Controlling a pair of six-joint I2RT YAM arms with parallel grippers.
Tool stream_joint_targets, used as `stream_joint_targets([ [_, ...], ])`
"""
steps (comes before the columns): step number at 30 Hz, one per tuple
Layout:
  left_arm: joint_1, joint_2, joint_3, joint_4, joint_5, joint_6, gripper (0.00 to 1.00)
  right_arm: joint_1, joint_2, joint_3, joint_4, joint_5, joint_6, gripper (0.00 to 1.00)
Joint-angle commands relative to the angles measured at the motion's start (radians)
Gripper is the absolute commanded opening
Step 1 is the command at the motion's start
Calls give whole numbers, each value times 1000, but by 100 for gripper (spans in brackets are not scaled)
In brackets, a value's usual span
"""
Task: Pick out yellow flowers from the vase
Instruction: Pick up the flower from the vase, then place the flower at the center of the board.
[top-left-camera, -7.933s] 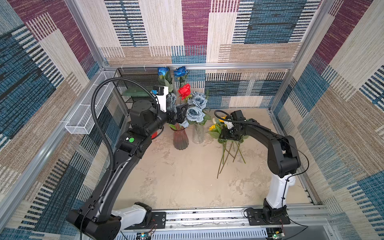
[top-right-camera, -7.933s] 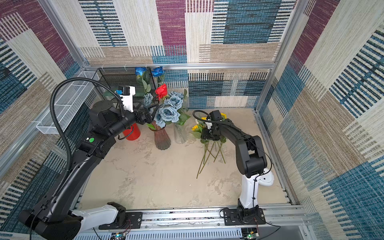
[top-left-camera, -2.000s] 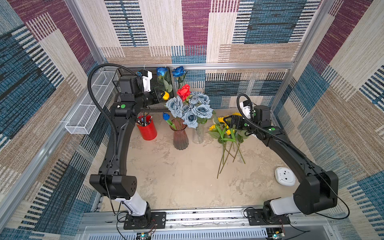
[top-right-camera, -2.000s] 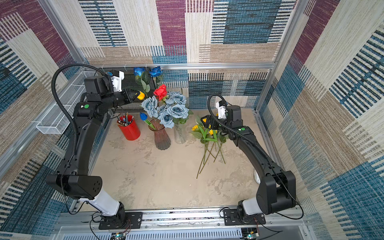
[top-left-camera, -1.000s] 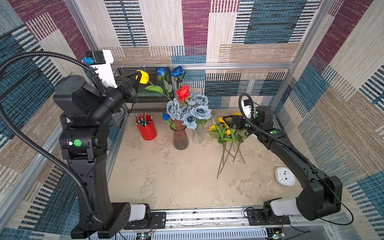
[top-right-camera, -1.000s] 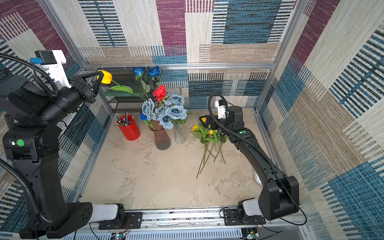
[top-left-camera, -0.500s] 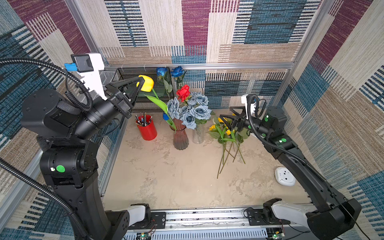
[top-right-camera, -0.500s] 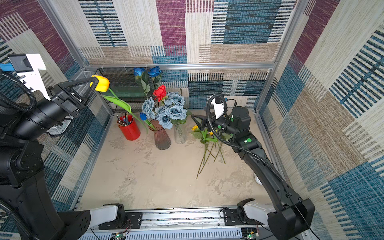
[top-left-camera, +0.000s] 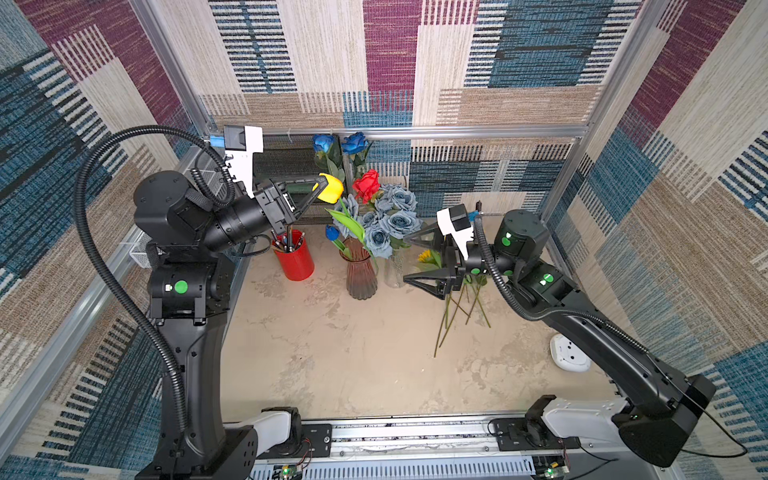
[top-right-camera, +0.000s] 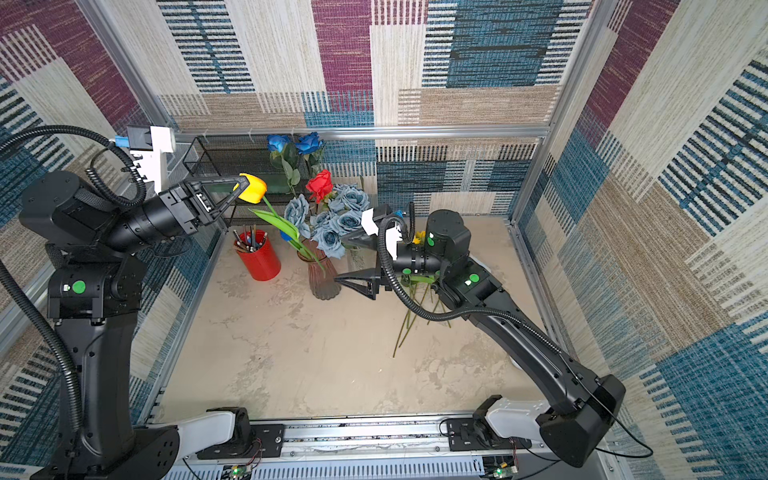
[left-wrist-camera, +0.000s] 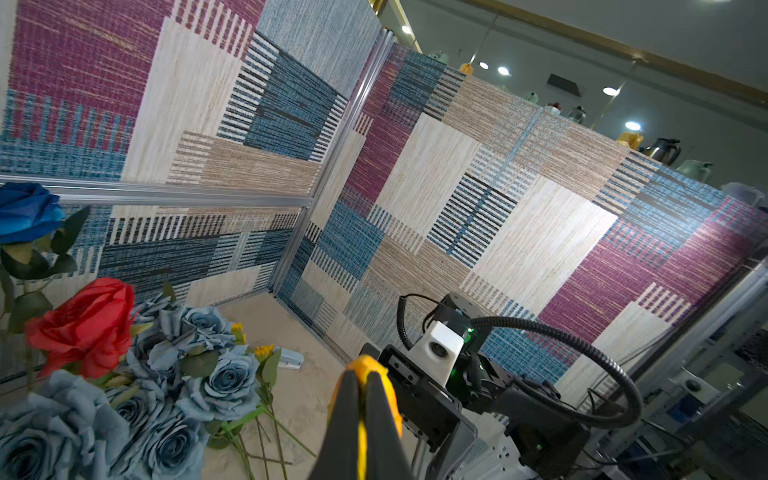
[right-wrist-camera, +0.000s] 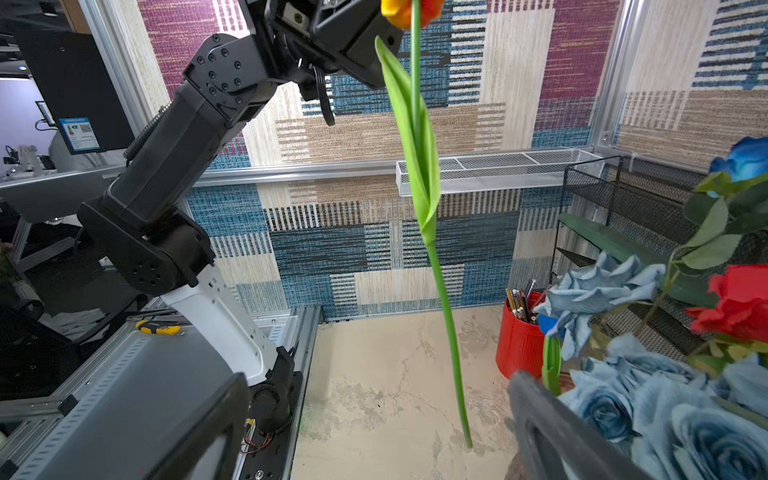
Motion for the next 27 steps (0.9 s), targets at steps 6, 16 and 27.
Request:
stream_joint_targets([
  [6, -82, 10, -28, 22, 112, 44, 0, 24, 57, 23, -11, -1, -30, 90],
  [16, -206, 48, -51, -50, 61, 148, 0, 35, 153, 92, -54, -100, -20, 67],
  [27, -233, 91, -53, -28, 12, 154, 0, 29, 166, 110, -89, -107, -2, 20],
])
